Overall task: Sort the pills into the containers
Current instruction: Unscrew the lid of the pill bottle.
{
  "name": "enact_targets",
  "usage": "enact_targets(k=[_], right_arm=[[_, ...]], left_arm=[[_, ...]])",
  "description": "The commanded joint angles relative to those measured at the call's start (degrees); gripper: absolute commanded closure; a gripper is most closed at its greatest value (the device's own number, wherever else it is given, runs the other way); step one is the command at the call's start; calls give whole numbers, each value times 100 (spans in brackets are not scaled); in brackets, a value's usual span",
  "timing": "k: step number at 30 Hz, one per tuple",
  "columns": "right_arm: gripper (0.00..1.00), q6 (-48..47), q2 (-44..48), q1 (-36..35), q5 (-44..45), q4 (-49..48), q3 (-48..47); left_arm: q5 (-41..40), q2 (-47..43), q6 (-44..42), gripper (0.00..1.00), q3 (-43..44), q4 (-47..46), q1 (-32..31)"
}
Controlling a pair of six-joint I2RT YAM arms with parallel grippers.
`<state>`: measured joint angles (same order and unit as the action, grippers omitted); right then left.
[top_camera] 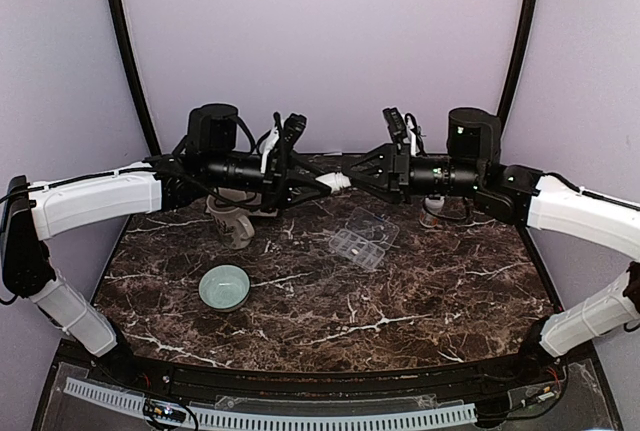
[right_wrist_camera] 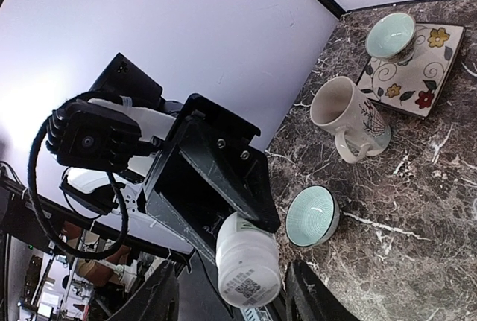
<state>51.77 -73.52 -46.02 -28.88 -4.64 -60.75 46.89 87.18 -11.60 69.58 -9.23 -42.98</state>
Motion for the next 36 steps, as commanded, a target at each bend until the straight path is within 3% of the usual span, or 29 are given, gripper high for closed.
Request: enact_targets(k=[1, 13, 16, 24, 28, 36], right_arm=[[52, 14, -77, 21, -198, -69, -235], [56, -61, -117, 19, -241, 27, -233], [61, -104, -158, 16, -272, 80, -258], [89, -323, -233, 23, -319, 253, -361], [98, -818, -246, 14, -279, 560, -481], [99, -2420, 12, -19, -475, 564, -301]], left_arm=[[-71, -166, -165, 100, 54, 115, -41], [-144, -62, -268, 100, 196, 272, -103], [-162, -52, -281, 100, 211, 281, -114], [-162, -35, -291, 100, 207, 311, -132], [-119, -66, -187, 100, 179, 295, -136], [472, 2, 473, 100, 270, 166, -65]])
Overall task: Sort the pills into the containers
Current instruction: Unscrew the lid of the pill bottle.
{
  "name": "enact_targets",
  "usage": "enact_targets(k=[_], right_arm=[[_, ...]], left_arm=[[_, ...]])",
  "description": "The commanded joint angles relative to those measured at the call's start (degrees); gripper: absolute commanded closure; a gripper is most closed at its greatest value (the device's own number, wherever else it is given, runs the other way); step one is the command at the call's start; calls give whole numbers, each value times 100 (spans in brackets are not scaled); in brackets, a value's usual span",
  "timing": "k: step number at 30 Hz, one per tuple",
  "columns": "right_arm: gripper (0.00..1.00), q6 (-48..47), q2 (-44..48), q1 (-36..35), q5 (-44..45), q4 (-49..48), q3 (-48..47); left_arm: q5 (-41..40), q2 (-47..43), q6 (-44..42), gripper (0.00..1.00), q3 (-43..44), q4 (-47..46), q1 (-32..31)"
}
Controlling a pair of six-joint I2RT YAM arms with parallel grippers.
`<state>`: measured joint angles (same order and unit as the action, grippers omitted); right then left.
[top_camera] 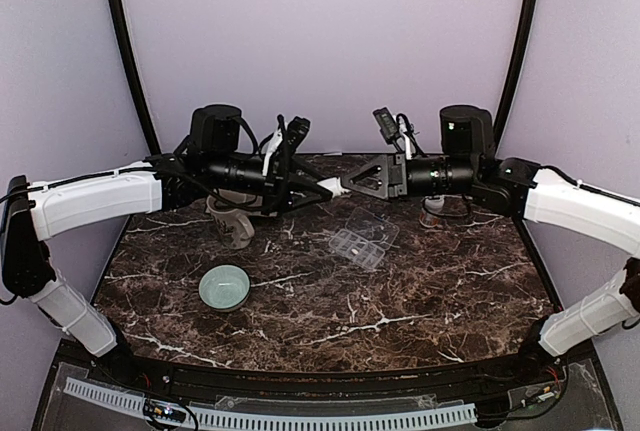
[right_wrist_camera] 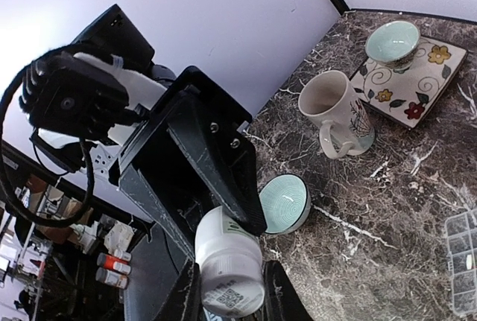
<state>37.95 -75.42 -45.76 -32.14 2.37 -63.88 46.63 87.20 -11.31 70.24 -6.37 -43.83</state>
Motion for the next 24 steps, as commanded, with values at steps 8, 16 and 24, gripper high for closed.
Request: enact_targets(k=[8, 16, 24], right_arm=[[100, -1964, 520, -44, -387, -610, 416], [97, -2165, 628, -45, -397, -882, 522], [97, -2239, 704, -44, -259, -953, 613]], left_arm=[[1027, 67, 945, 100, 308, -243, 50], [1273, 99, 1122, 100, 314, -346, 48], [1405, 86, 1131, 100, 281, -380, 59]])
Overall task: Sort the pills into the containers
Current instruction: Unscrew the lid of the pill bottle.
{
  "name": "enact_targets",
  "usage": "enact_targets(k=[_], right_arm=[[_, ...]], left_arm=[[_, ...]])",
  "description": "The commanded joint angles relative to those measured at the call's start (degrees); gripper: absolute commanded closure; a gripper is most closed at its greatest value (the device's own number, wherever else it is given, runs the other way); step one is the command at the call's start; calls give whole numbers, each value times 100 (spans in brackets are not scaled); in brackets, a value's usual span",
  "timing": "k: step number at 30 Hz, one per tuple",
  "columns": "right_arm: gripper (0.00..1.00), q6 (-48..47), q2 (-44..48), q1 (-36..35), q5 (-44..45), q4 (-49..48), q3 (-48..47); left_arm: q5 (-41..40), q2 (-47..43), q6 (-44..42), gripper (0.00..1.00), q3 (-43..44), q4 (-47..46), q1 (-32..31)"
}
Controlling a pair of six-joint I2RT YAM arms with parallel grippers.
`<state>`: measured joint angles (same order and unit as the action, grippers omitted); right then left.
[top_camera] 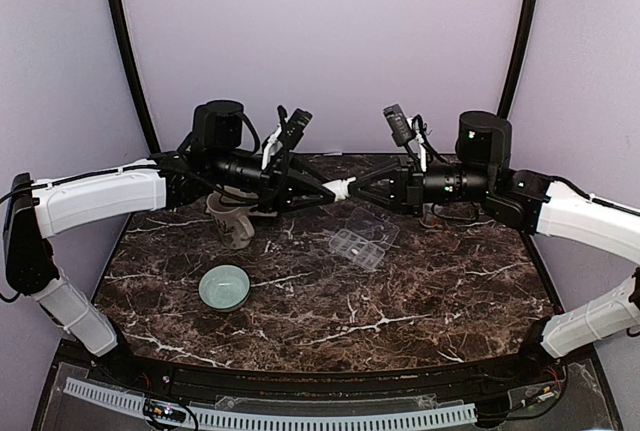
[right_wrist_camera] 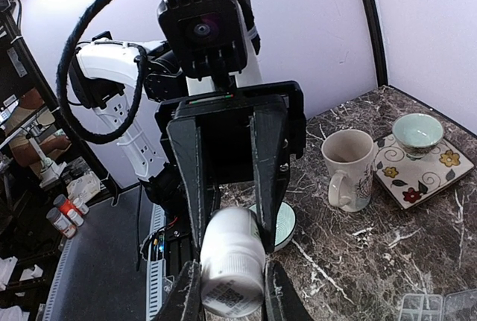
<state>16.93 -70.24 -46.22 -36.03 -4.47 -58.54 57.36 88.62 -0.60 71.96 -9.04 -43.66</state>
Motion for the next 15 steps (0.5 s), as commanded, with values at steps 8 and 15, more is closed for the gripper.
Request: enact_targets(k=[8, 15], right_arm=[[95, -189, 186, 5, 304, -263, 115], [95, -242, 211, 15, 415, -258, 197]], left_arm=[[411, -83, 60, 100, 84, -109, 58], [476, -77, 69, 100, 80, -123, 59]])
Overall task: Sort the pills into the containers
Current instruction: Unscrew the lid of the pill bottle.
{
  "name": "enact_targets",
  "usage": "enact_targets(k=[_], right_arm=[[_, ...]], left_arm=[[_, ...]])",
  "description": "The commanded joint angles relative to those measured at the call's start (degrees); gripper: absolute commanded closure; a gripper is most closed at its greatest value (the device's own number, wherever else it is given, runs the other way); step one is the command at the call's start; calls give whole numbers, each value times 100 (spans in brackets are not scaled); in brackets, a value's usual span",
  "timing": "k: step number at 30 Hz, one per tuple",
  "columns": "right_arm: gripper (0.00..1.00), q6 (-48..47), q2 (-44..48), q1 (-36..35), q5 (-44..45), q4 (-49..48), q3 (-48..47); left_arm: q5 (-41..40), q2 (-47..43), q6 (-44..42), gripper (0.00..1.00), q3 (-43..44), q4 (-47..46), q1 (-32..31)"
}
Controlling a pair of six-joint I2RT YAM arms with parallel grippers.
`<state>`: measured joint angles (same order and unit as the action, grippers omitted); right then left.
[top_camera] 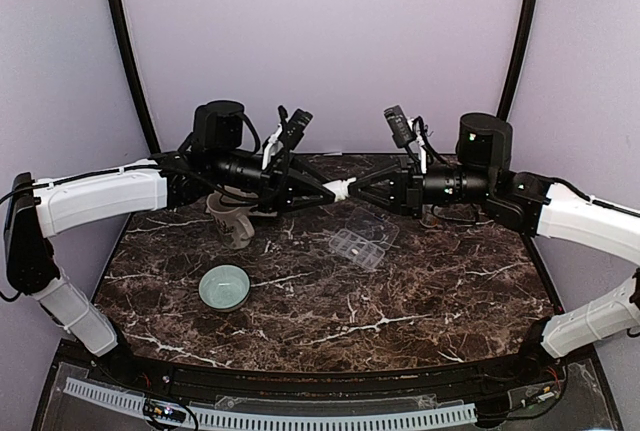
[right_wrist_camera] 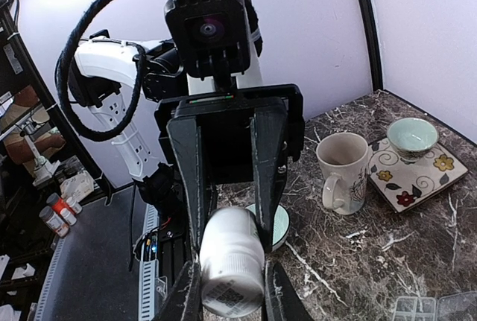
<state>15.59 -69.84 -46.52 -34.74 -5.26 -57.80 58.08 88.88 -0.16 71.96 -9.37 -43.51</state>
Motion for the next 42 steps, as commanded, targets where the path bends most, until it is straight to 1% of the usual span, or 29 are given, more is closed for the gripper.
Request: enact_targets(k=[1, 7, 9, 17, 22, 32, 42], right_arm=[[95, -129, 176, 47, 298, -178, 130], [94, -242, 177, 50, 326, -94, 135], [91, -285, 173, 48, 350, -47, 133], [88, -320, 120, 54, 302, -46, 102], [84, -325, 116, 47, 318, -63, 120], [84, -427, 102, 54, 253, -116, 137], [82, -712, 152, 49, 436, -37, 216]], left_arm=[[410, -107, 25, 100, 74, -85, 40], [466, -103, 43, 100, 89, -89, 51], [482, -101, 51, 100, 90, -93, 45], [550, -57, 122, 100, 114, -182, 52], [589, -35, 155, 100, 125, -231, 53], [717, -18, 258, 100, 176, -294, 52], [895, 20, 434, 100, 229, -401, 61]])
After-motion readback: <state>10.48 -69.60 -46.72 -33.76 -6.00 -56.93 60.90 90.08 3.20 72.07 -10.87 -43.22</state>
